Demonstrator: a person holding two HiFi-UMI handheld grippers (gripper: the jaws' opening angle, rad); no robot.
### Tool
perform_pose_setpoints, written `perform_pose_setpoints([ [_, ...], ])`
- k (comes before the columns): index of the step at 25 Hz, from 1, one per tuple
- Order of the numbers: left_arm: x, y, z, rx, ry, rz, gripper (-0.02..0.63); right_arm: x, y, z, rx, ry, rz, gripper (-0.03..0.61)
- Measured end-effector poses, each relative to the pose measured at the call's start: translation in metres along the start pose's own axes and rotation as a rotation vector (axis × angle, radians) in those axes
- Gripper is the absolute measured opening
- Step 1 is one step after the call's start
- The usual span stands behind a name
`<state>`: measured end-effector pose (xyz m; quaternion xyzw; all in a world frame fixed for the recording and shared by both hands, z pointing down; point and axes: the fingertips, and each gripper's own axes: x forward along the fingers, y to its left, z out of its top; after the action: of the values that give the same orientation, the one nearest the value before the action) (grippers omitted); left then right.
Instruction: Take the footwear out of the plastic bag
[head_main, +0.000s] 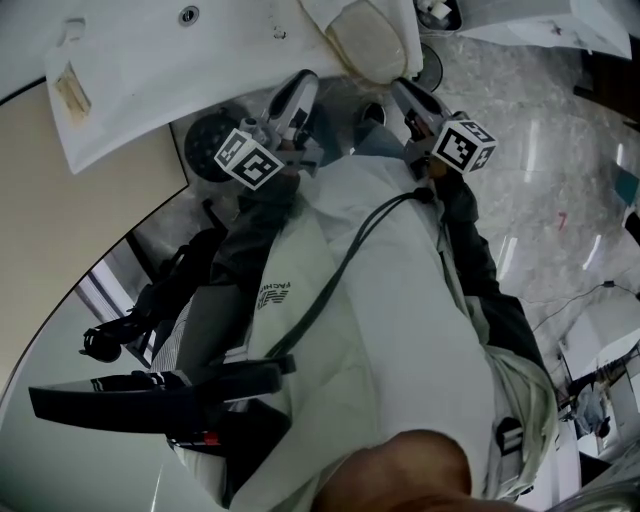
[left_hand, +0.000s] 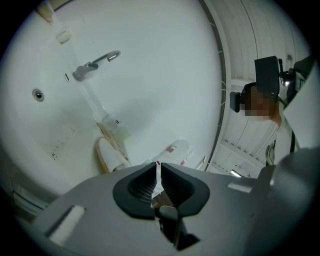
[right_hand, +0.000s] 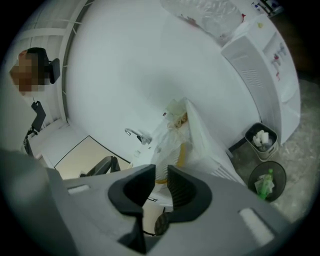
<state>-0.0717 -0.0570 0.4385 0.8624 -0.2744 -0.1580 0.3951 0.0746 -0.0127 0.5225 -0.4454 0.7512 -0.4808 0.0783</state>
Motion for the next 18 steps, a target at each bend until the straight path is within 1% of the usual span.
perform_pose_setpoints([
  [7,0.005,0.005,0.0,-0.033,0.032,-0.026,0.009,-0.005,-0.009,-0.002,0.05,-0.022,-0.046,0.093],
  [10,0.011,0.007,-0.002,-0.035,0.053,-0.037,0.009,0.004,-0.01,-0.003,0.074,-0.013,-0.04,0.115],
  [13,0.025,0.01,-0.002,-0.041,0.077,-0.069,0.009,0.013,-0.01,-0.003,0.111,-0.018,-0.027,0.12],
  [15,0.043,0.012,0.0,-0.049,0.095,-0.103,0.009,0.018,-0.007,0.0,0.141,-0.032,0.003,0.12],
  [18,0.077,0.016,-0.003,-0.046,0.174,-0.153,0.009,0.024,0.006,0.012,0.177,-0.097,0.111,0.12],
])
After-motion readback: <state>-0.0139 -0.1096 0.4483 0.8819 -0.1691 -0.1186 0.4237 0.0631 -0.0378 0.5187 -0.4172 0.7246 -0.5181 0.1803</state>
